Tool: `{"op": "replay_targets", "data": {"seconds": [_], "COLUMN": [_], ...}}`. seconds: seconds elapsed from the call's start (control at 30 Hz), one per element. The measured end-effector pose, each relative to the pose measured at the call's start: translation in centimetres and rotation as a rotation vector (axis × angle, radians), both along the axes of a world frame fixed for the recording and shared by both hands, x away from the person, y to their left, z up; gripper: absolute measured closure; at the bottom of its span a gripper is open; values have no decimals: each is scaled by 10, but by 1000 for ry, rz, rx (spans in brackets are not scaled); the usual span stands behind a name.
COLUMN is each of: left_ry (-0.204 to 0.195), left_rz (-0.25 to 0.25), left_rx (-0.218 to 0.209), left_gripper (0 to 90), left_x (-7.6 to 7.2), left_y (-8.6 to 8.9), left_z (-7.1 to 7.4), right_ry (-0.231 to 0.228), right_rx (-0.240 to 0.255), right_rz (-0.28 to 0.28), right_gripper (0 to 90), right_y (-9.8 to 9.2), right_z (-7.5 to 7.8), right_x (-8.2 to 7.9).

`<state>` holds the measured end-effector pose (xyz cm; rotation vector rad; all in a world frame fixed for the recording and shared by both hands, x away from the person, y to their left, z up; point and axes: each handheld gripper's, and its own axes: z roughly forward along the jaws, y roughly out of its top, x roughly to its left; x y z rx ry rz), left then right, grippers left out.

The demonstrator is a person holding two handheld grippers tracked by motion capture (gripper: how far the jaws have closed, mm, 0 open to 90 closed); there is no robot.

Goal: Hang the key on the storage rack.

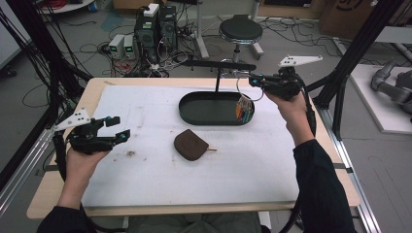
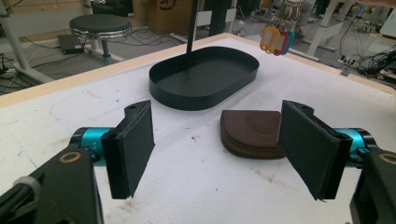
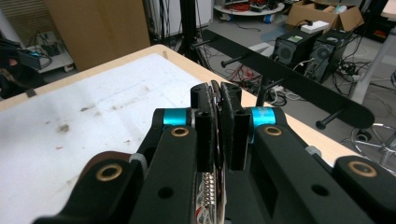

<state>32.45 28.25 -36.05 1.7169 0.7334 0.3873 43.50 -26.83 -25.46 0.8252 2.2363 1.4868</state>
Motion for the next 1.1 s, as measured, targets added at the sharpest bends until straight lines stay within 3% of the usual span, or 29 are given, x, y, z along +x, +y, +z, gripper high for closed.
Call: {"op": "replay_targets", "data": {"seconds": [0.43,0.83,1.1], "left_ry": [13,17,24], "left_rz": [-13,-5,-4], "left_rx": [11,8,12], "left_gripper": [273,273,273], "left_x": [2,1,1], "left_y": [-4,0,0], "left_z": [-4,-6,-8], "right_ry": [1,-12,10], "right_rx": [3,-21,-28], "right_rz": [-20,-22,-64], "right_gripper": [857,857,856], "right_y": [0,11,6], "right_z": [-10,-7,-16], "right_x": [31,47,62]}}
